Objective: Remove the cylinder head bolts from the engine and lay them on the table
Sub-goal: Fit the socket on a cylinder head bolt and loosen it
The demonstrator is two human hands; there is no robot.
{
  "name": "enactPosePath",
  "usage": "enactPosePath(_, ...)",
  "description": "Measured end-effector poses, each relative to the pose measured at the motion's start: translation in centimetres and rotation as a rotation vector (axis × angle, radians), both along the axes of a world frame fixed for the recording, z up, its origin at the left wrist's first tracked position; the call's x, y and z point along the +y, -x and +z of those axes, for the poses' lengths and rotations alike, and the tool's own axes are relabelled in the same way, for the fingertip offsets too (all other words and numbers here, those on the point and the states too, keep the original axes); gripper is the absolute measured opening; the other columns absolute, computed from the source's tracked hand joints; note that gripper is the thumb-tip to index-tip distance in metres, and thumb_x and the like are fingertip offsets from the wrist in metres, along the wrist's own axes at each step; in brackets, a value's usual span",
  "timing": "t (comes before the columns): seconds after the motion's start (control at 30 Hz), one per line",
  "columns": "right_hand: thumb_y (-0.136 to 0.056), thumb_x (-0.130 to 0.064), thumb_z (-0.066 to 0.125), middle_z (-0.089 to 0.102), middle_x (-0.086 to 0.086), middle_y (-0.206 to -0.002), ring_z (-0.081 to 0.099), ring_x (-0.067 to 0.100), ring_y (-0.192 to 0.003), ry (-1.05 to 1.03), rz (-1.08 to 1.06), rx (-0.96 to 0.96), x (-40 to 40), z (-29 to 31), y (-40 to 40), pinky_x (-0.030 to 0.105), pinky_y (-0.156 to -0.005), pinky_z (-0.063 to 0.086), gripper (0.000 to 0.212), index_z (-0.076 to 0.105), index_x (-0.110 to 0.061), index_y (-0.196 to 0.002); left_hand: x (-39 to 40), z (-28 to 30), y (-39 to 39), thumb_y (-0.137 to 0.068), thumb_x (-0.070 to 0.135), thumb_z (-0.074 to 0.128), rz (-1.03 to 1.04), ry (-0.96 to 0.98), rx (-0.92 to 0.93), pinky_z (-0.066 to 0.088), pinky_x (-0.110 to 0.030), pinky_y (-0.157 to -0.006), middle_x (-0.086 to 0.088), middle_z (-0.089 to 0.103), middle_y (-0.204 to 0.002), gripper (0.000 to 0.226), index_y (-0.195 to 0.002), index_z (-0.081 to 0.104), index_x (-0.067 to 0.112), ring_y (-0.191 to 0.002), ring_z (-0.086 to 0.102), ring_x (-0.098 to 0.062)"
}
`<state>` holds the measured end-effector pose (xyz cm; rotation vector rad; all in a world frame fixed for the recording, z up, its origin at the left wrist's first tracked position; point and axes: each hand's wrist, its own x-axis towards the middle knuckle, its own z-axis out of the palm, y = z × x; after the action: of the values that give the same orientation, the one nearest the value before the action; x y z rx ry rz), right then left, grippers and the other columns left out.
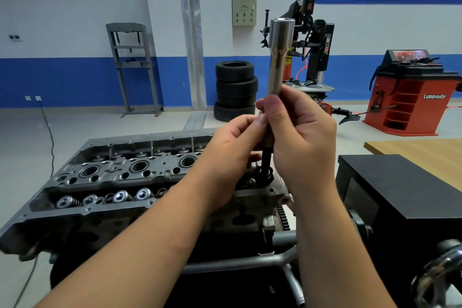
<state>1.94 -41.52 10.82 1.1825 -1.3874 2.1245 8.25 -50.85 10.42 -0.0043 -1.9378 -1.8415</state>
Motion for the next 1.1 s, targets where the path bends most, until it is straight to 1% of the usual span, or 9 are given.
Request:
enactPosePath(0.1, -0.100, -0.023, 0.055, 0.075, -0.002, -0.092, 0.072, 0.016, -0.092, -0.004, 0.079, -0.039, 0.2, -0.1, 0.2, 0.032, -0.080, 0.058, 0.022, 0.062, -0.017, -0.120, -0.1, -0.1, 0.1, -0.106, 0.038, 0.045, -0.051, 0.015, -0.028, 0.057, -0.037, -0.097, -0.013, 0.075, -0.116, 0.043, -0.124, 0.066, 0.006, -0.104, 0.070, -0.018)
enactPosePath(0.2, -0.100, -0.022, 0.053, 0.075, 0.000, -0.097, 0.072, 0.019, -0.095, 0.011, 0.119, -0.051, 0.1, -0.1, -0.1, 0.037, -0.086, 0.058, 0.031, 0.056, -0.016, -0.130, 0.0, 0.0, -0.1, -0.101, 0.038, 0.053, -0.043, 0.004, -0.012, 0.055, -0.047, -0.099, -0.010, 0.076, -0.110, 0.039, -0.123, 0.066, 0.009, -0.100, 0.070, -0.018)
enactPosePath(0.3, -0.096, -0.024, 0.065, 0.071, -0.007, -0.096, 0.070, 0.018, -0.087, -0.022, 0.047, 0.050, -0.2, 0.0, -0.7, 0.041, -0.079, 0.059, 0.032, 0.061, -0.011, -0.125, -0.1, 0.0, -0.2, -0.094, 0.030, 0.068, 0.004, -0.016, 0.025, 0.052, -0.061, -0.099, -0.024, 0.071, -0.117, 0.040, -0.127, 0.063, 0.006, -0.103, 0.070, -0.033)
enactPosePath(0.37, -0.093, -0.023, 0.069, 0.070, -0.008, -0.093, 0.071, 0.019, -0.085, -0.022, -0.004, 0.062, -0.4, 0.0, -0.8, 0.040, -0.076, 0.060, 0.032, 0.065, -0.008, -0.121, -0.2, -0.1, -0.2, -0.087, 0.031, 0.073, 0.017, -0.036, 0.044, 0.054, -0.056, -0.092, -0.026, 0.072, -0.113, 0.047, -0.125, 0.062, 0.005, -0.101, 0.069, -0.039)
enactPosePath(0.47, -0.096, -0.017, 0.066, 0.073, -0.002, -0.092, 0.072, 0.019, -0.086, 0.048, -0.058, 0.024, -0.4, -0.2, -0.5, 0.039, -0.077, 0.060, 0.018, 0.068, -0.010, -0.112, -0.2, -0.1, -0.1, -0.090, 0.044, 0.064, 0.020, -0.010, 0.022, 0.051, -0.050, -0.089, -0.014, 0.071, -0.102, 0.049, -0.118, 0.064, 0.004, -0.094, 0.065, -0.028)
enactPosePath(0.63, -0.099, -0.021, 0.054, 0.075, 0.003, -0.093, 0.072, 0.023, -0.093, 0.045, 0.085, -0.050, 0.1, -0.1, -0.3, 0.041, -0.083, 0.059, 0.019, 0.060, -0.019, -0.117, -0.4, -0.3, 0.2, -0.107, 0.038, 0.044, -0.066, 0.003, -0.020, 0.058, -0.031, -0.093, -0.008, 0.076, -0.119, 0.036, -0.120, 0.069, 0.016, -0.112, 0.072, -0.021)
enactPosePath(0.87, -0.096, -0.027, 0.066, 0.070, -0.003, -0.089, 0.070, 0.023, -0.085, -0.039, -0.004, 0.042, -0.2, 0.0, -0.7, 0.048, -0.078, 0.058, 0.024, 0.068, -0.012, -0.114, -0.5, -0.5, 0.1, -0.088, 0.047, 0.072, -0.013, -0.021, 0.050, 0.051, -0.049, -0.089, -0.021, 0.073, -0.111, 0.055, -0.123, 0.065, 0.006, -0.096, 0.067, -0.029)
enactPosePath(0.97, -0.098, -0.023, 0.060, 0.074, 0.003, -0.090, 0.072, 0.025, -0.087, -0.003, 0.032, -0.001, -0.1, -0.1, -0.2, 0.049, -0.078, 0.059, 0.016, 0.067, -0.015, -0.110, -0.6, -0.5, 0.3, -0.096, 0.049, 0.064, -0.021, -0.021, 0.024, 0.050, -0.043, -0.094, -0.007, 0.076, -0.105, 0.041, -0.114, 0.070, 0.013, -0.097, 0.069, -0.019)
enactPosePath(1.1, -0.100, -0.023, 0.054, 0.075, 0.003, -0.093, 0.073, 0.023, -0.093, 0.007, 0.101, -0.041, 0.0, 0.0, -0.1, 0.044, -0.085, 0.059, 0.014, 0.060, -0.025, -0.113, -0.4, -0.4, 0.4, -0.108, 0.039, 0.049, -0.072, -0.030, -0.004, 0.050, -0.043, -0.106, -0.010, 0.075, -0.123, 0.032, -0.120, 0.069, 0.018, -0.119, 0.070, -0.024)
